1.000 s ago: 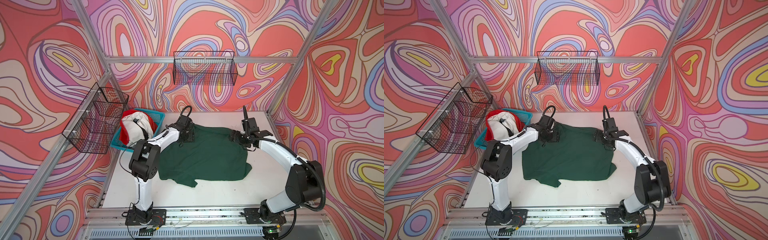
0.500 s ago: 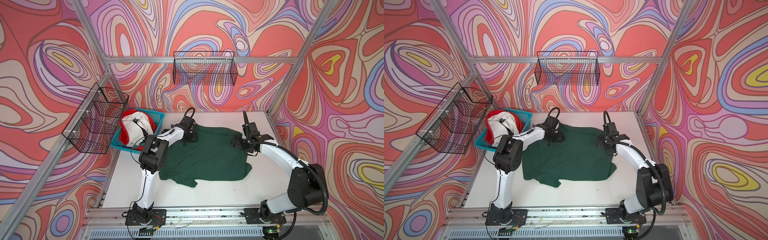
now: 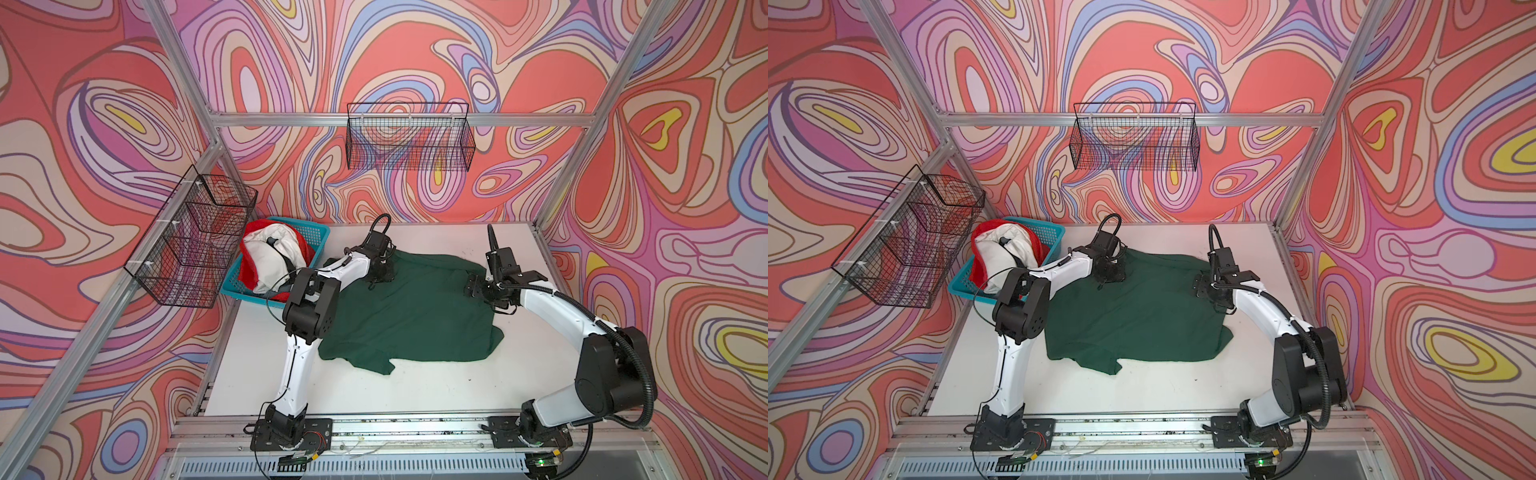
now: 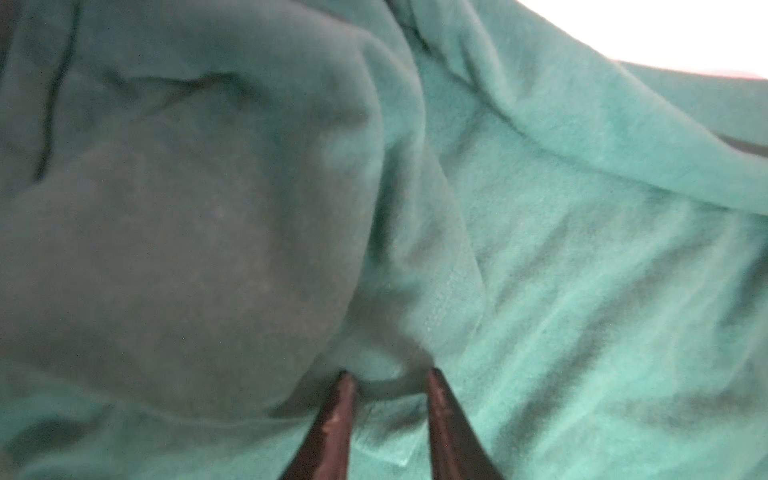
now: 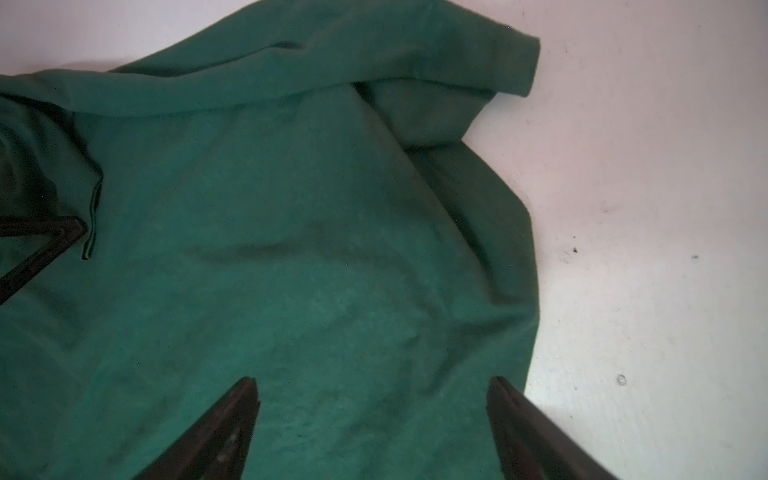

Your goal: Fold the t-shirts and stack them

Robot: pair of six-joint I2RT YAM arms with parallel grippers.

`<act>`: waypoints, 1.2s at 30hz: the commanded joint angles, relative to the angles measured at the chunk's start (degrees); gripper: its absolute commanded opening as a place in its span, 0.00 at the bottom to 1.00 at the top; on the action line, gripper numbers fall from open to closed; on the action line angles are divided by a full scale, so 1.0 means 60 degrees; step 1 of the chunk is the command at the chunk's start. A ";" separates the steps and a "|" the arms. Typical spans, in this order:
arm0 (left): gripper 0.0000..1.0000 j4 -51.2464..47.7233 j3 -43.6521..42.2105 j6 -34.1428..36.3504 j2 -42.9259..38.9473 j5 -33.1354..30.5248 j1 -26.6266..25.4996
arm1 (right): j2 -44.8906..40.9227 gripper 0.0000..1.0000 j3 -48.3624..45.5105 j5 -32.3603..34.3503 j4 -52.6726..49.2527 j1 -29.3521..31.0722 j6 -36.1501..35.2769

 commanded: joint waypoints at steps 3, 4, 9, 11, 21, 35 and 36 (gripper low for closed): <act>0.17 -0.0453 0.0354 0.0110 0.0163 -0.0346 -0.0057 | -0.0086 0.91 -0.0164 -0.0026 0.0067 -0.0061 -0.0040; 0.18 -0.0504 0.0426 0.0141 0.0190 -0.0350 -0.0053 | -0.0090 0.91 -0.0169 -0.0021 0.0060 -0.0053 -0.0054; 0.23 -0.0855 0.0600 0.0268 0.0320 -0.0290 -0.0071 | -0.0063 0.91 -0.0227 -0.0034 0.0103 -0.0120 -0.0128; 0.24 -0.0723 0.0351 0.0297 0.0148 -0.0333 -0.0094 | -0.0046 0.91 -0.0253 -0.0062 0.0128 -0.0134 -0.0129; 0.33 -0.0191 -0.0490 0.0765 -0.0404 -0.0447 -0.0398 | 0.0097 0.91 -0.0447 -0.0364 0.0348 -0.0175 -0.0146; 0.34 -0.1309 0.0486 0.1591 0.0355 -0.1707 -0.0671 | 0.0219 0.91 -0.0509 -0.0575 0.0470 -0.0321 -0.0299; 0.31 -0.1355 0.0571 0.1584 0.0428 -0.1708 -0.0668 | 0.0236 0.91 -0.0506 -0.0589 0.0473 -0.0340 -0.0305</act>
